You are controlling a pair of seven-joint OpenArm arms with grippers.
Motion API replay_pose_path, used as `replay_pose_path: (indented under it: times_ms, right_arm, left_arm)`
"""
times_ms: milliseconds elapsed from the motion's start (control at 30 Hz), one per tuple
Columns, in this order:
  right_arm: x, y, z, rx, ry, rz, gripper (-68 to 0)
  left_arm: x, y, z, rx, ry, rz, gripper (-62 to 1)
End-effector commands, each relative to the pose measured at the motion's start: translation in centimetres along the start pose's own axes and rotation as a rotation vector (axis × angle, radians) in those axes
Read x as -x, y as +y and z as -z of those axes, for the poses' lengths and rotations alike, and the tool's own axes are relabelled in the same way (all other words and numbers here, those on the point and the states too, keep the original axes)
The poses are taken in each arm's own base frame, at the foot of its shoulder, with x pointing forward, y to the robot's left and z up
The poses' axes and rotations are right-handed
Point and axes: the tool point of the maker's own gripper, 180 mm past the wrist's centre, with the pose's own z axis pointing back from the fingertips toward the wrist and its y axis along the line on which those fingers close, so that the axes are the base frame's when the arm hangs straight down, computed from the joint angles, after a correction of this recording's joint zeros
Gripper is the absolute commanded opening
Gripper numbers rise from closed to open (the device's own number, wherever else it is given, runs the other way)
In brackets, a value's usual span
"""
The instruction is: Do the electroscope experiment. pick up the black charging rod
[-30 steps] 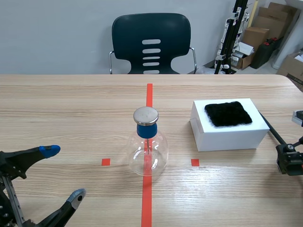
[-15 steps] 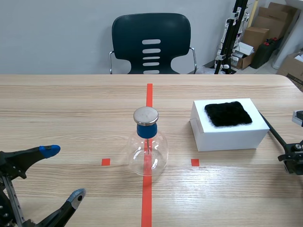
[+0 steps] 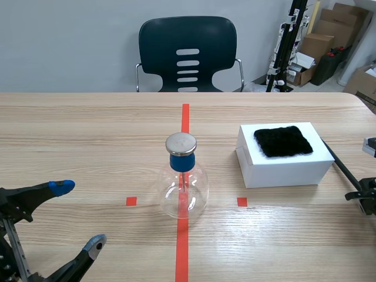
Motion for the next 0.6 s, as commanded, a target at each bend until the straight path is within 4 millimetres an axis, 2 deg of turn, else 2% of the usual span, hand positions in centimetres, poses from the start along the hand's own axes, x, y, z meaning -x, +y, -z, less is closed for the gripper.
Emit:
replay_pose_path:
  times_ms: [0,333,567]
  right_arm:
    - [-1.59,-0.97,-0.84,0.019,-0.038,0.004,-50.8]
    - [-1.53,-0.97,-0.84,0.019,-0.034,0.004,-66.1]
    - [-1.51,-1.04,-0.85,0.022,-0.034,0.002,-66.9]
  left_arm:
    - [-0.71,0.14,0.29,-0.003,-0.034,0.001,1.4]
    - [-0.71,0.14,0.29,-0.003,-0.034,0.001,1.4]
    - [-0.71,0.14,0.29,-0.003,-0.034,0.001,1.4]
